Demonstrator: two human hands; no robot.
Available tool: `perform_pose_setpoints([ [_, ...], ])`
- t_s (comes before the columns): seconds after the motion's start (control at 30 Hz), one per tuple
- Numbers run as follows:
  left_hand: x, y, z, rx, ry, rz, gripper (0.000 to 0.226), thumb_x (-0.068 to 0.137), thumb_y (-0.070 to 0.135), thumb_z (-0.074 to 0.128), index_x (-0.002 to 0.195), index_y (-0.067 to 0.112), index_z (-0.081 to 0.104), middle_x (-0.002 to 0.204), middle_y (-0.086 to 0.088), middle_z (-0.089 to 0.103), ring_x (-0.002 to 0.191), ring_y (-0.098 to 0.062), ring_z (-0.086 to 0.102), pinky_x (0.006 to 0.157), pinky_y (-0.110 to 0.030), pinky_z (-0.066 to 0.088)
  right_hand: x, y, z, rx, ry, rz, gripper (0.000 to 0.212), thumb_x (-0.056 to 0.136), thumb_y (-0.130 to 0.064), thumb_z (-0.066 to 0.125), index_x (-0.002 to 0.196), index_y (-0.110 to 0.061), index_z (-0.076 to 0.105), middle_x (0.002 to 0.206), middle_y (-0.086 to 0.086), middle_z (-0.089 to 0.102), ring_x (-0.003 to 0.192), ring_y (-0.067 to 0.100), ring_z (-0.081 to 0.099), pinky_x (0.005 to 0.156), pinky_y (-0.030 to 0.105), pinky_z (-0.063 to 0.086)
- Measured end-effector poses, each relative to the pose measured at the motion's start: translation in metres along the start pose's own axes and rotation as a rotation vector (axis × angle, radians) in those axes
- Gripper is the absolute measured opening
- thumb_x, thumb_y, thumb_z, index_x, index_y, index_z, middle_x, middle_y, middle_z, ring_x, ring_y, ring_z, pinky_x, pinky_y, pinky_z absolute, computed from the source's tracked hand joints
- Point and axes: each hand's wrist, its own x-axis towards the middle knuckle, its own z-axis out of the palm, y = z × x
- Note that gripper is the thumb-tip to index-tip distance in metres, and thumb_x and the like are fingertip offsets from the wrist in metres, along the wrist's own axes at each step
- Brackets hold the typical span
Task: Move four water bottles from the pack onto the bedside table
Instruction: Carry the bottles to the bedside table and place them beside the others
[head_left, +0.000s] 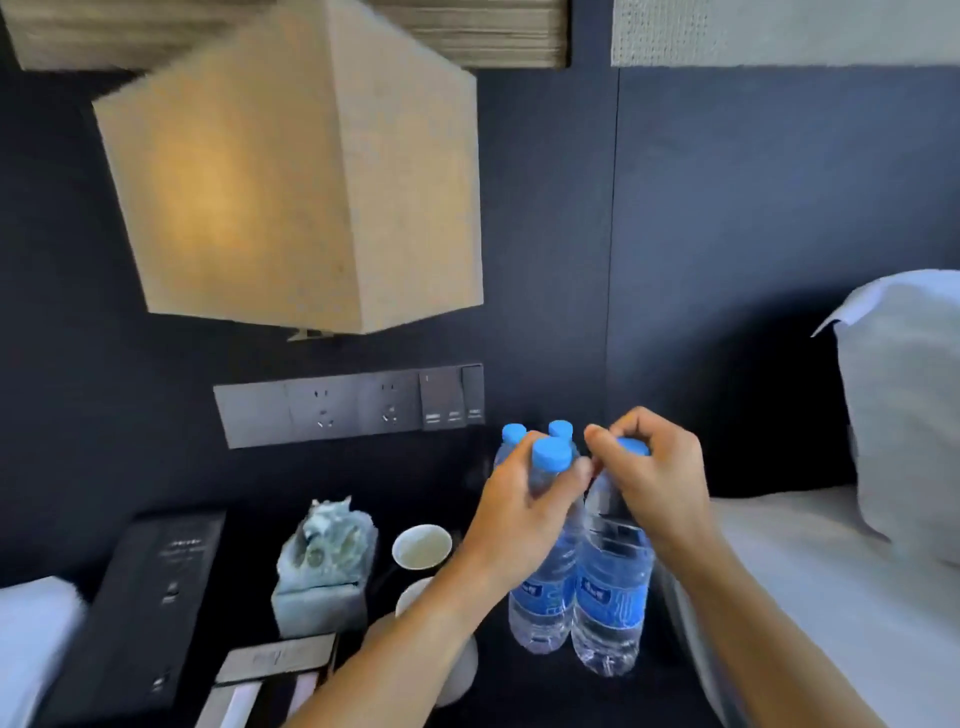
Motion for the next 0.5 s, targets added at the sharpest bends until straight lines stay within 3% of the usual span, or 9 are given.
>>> perform_pose_setpoints([
  [0.1,0.008,-0.043,0.006,-0.001,0.017,-0.054,0.029,0.087,0.05,0.065,0.1,0.025,0.065,0.089,-0.011,0.068,0.083,-0.018,0.068,0.089,-0.062,0.057,0.006,0.046,0.015,-0.029,0.012,0.01,0.028,0.08,-0.022,0.077,0.063,-0.01,0.058,0.053,-0.003,0.063,0.048,0.003,0.048,0.057,0.027,0.043],
  [0.27,0.023,-0.084,0.003,0.071,0.065,-0.089,0.016,0.098,0.038,0.063,0.11,0.028,0.067,0.102,-0.007,0.074,0.101,-0.024,0.073,0.094,-0.044,0.059,0.019,0.086,0.04,-0.049,0.013,0.045,0.028,0.079,-0.028,0.076,0.063,-0.013,0.058,0.054,-0.009,0.058,0.051,0.008,0.048,0.057,0.028,0.043],
  [0.4,0.031,-0.1,-0.005,0.072,0.093,-0.08,0.008,0.102,0.028,0.061,0.102,0.021,0.064,0.079,0.015,0.068,0.076,0.002,0.064,0.073,-0.017,0.051,0.028,0.095,0.06,-0.035,0.01,0.02,0.029,0.08,-0.03,0.076,0.063,-0.014,0.058,0.064,-0.004,0.062,0.059,0.009,0.053,0.061,0.03,0.046],
  [0.5,0.038,-0.113,-0.008,0.062,0.192,-0.075,0.011,0.102,0.024,0.061,0.095,0.016,0.059,0.067,0.018,0.057,0.063,0.004,0.054,0.062,-0.013,0.046,0.034,0.099,0.073,-0.074,0.023,-0.039,0.03,0.08,-0.034,0.076,0.062,-0.018,0.057,0.068,-0.006,0.062,0.064,0.008,0.056,0.064,0.033,0.05],
])
